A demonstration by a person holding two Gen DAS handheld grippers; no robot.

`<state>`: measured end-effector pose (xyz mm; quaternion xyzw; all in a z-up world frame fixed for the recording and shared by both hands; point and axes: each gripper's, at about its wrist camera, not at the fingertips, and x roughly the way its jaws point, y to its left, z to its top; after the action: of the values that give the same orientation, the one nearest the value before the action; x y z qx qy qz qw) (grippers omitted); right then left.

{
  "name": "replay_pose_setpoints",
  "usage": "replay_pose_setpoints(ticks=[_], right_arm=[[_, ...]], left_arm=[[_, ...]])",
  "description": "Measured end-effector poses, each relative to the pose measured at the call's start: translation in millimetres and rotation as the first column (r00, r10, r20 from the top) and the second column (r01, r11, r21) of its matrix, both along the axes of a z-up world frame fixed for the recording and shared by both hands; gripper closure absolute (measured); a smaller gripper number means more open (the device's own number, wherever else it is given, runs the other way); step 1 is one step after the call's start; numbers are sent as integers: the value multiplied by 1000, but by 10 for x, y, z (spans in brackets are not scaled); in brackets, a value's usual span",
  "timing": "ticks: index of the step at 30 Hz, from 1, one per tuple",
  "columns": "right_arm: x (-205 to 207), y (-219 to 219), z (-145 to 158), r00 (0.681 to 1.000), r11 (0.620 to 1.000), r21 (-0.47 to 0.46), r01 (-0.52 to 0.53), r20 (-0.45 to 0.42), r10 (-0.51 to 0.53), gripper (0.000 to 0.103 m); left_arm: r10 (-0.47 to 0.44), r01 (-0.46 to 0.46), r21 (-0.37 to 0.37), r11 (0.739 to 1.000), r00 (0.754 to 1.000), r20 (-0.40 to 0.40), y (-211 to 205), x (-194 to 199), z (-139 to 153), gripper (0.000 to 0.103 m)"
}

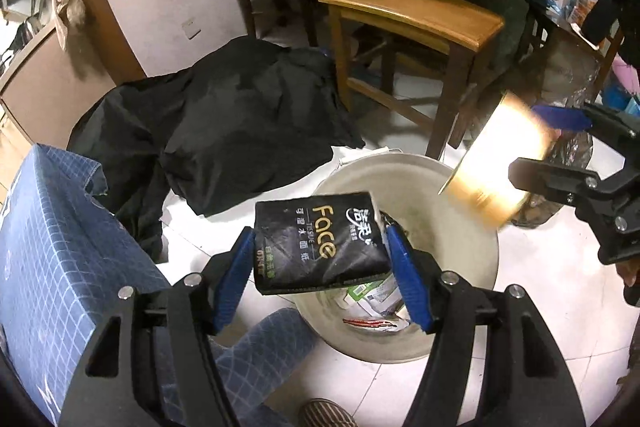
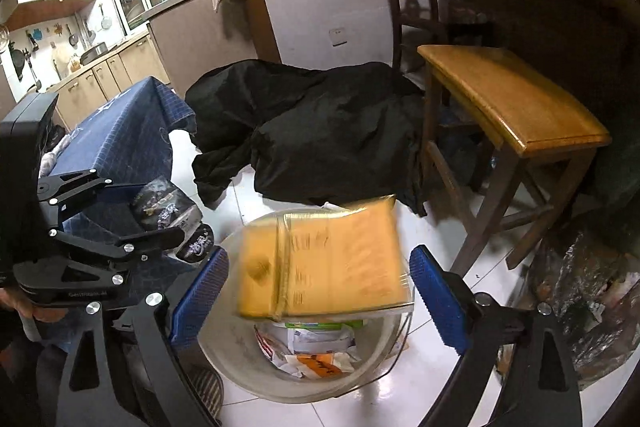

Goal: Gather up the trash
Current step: 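Open both grippers to drop the box and packet into the bucket, then move both tools back over the table toward the sponge and medicine box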

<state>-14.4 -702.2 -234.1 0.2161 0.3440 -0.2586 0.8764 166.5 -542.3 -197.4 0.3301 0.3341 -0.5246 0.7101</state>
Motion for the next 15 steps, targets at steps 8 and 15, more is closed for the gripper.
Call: replay_pose_setpoints(ticks=[8,15], right_arm=[[-149,24,45,998,999,25,41,54,-42,12],[-300,122,201,992,998,10,67,103,-68,12]], left_arm=[[-20,20,-15,1000,1000,6,-16,-56,30,32],[-9,9,-66,998,1000,6,200,-58,237,32]])
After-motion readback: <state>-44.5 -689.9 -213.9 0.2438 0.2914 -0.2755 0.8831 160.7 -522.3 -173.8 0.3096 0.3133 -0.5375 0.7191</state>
